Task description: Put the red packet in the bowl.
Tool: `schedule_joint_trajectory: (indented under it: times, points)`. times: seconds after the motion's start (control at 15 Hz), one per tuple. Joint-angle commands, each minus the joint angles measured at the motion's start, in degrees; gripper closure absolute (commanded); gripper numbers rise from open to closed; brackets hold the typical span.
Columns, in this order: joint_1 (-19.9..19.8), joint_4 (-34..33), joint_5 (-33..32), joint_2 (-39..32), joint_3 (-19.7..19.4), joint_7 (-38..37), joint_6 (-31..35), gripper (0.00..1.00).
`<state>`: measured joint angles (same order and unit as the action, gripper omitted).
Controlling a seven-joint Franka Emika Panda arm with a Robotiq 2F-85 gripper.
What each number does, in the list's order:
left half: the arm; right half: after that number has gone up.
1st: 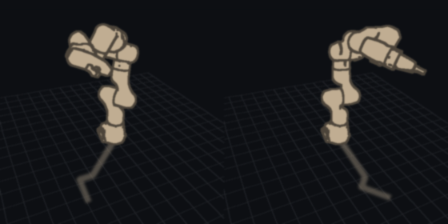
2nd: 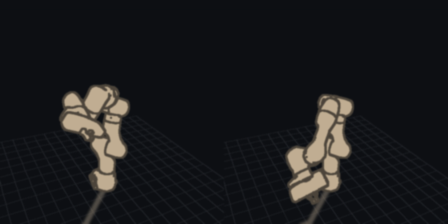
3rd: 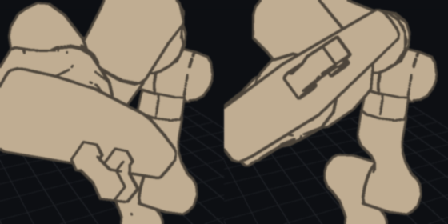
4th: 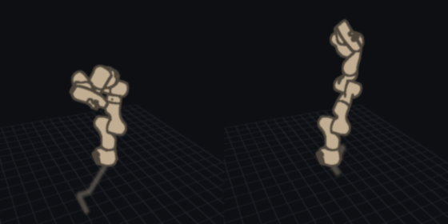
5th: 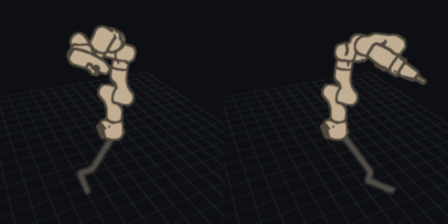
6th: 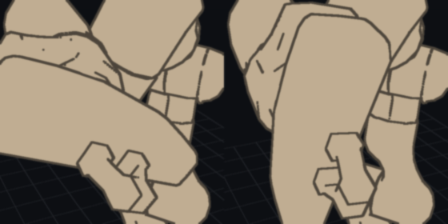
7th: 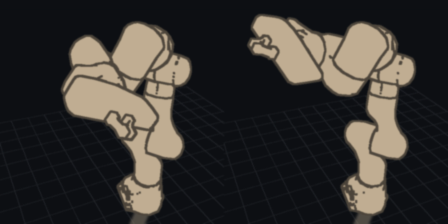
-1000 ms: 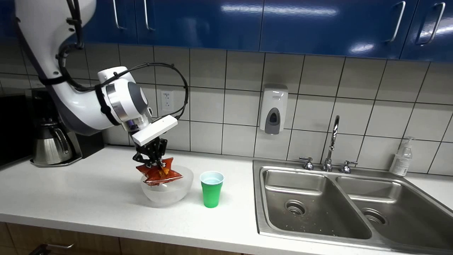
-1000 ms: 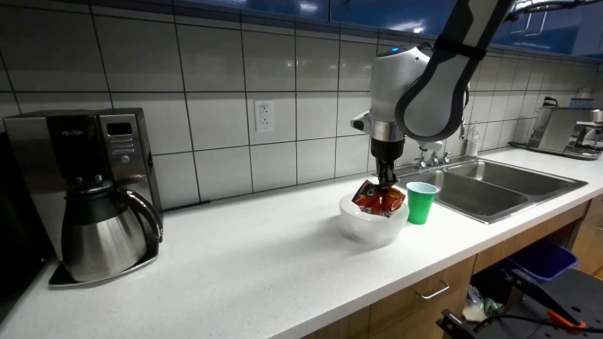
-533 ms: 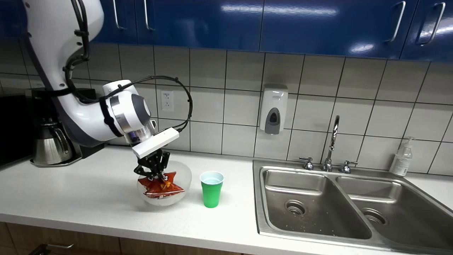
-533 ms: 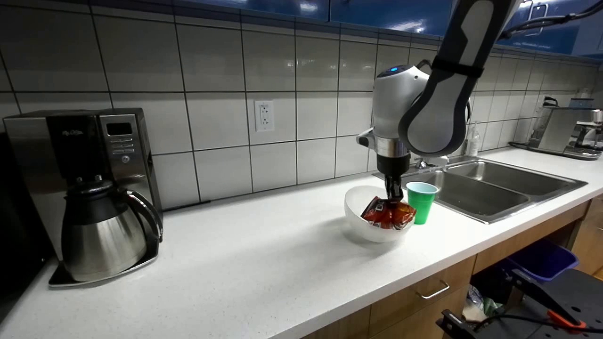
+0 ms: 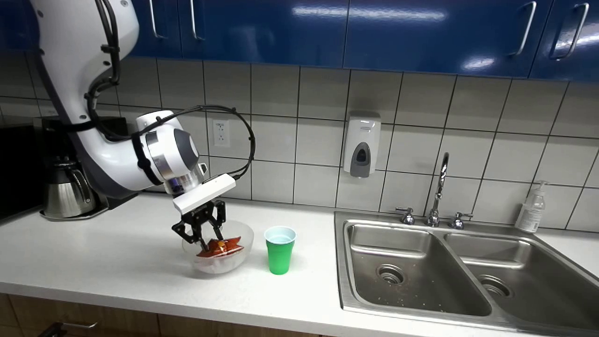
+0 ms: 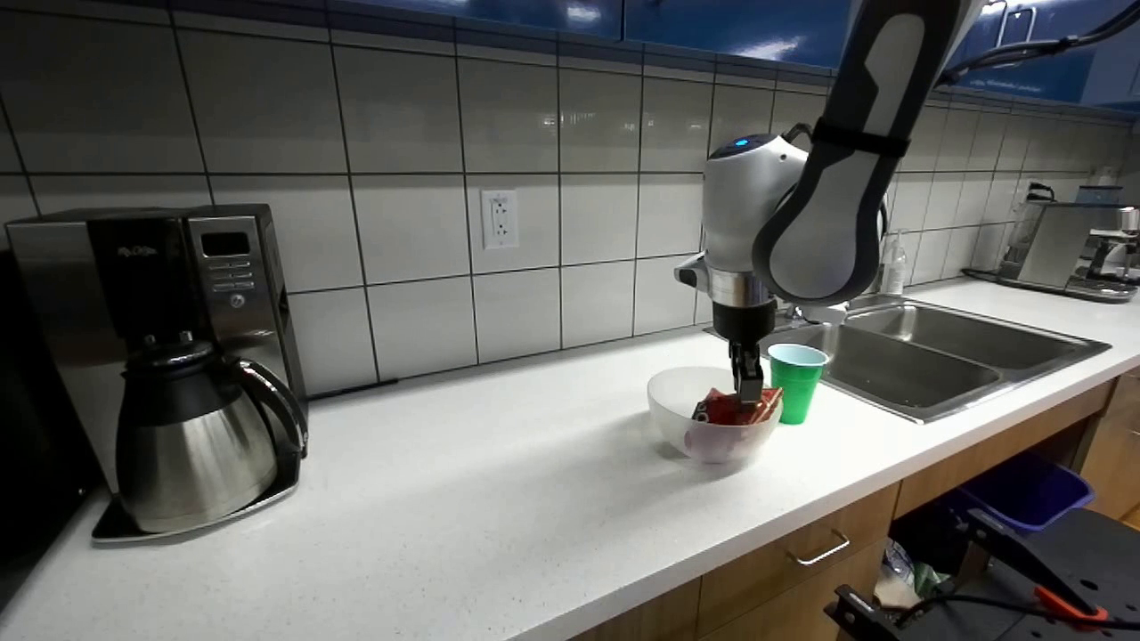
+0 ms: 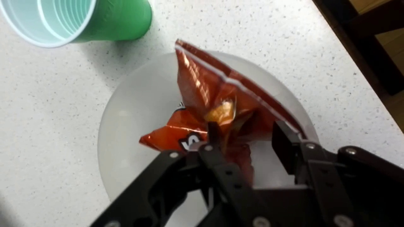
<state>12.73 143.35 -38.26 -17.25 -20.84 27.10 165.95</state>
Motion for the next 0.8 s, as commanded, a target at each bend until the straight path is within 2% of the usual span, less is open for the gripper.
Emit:
schedule_joint_trajectory:
  times: [0.0,0.2,0.73]
  points:
    - [1.2,-0.7,-0.8,-0.2,-0.8,-2.2,-0.5,0.21]
    - [1.3,-0.2,-0.4,0.8,-0.5,-2.5,-0.5,0.00]
    - [2.3,3.1,-1.0,8.7,-0.8,-3.7,-1.2,0.00]
